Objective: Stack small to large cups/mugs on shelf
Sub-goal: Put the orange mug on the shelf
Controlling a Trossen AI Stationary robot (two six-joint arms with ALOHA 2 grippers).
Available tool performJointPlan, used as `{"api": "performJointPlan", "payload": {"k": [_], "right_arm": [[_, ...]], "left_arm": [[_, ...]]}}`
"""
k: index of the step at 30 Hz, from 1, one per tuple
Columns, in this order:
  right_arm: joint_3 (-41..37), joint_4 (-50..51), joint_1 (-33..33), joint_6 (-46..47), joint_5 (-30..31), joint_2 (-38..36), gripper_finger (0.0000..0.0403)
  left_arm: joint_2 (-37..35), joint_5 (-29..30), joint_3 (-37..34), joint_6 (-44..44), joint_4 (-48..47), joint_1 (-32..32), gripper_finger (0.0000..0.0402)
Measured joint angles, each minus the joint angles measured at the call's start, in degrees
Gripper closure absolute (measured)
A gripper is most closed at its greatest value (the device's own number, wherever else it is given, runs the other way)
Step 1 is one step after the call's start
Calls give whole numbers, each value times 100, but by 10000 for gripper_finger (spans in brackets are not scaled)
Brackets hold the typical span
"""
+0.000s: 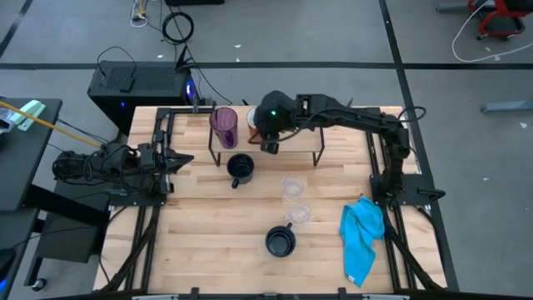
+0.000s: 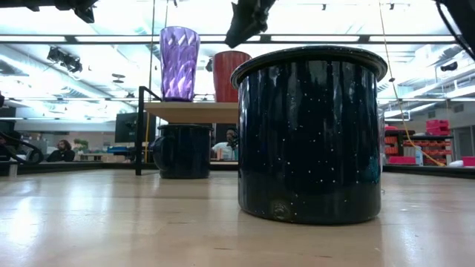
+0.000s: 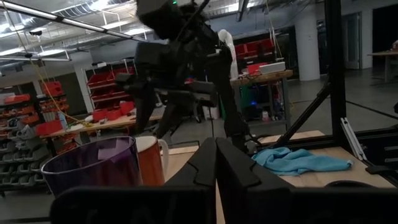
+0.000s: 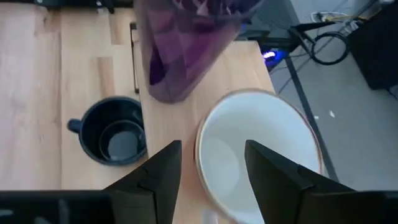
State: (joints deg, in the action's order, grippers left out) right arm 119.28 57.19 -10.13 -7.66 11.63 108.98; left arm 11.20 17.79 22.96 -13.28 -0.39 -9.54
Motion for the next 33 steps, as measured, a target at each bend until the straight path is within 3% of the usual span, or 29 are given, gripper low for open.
{"api": "performJointPlan", "payload": {"k": [6,14,23,33], "right_arm": [[235,-83,-245,-114,-430,204,224],[213,-240,-406,-46,-966,356,237],[202,-233,-396,-98,-1003,274,251],[202,-278,-567,39,-1019,219,252]], "left_arm": [[0,2,0,0,-1,0,377],[2,2,0,1,-5,-1,393],[0,5,0,3,-35,-2,376],[0,15,0,7,-29,0,393]]}}
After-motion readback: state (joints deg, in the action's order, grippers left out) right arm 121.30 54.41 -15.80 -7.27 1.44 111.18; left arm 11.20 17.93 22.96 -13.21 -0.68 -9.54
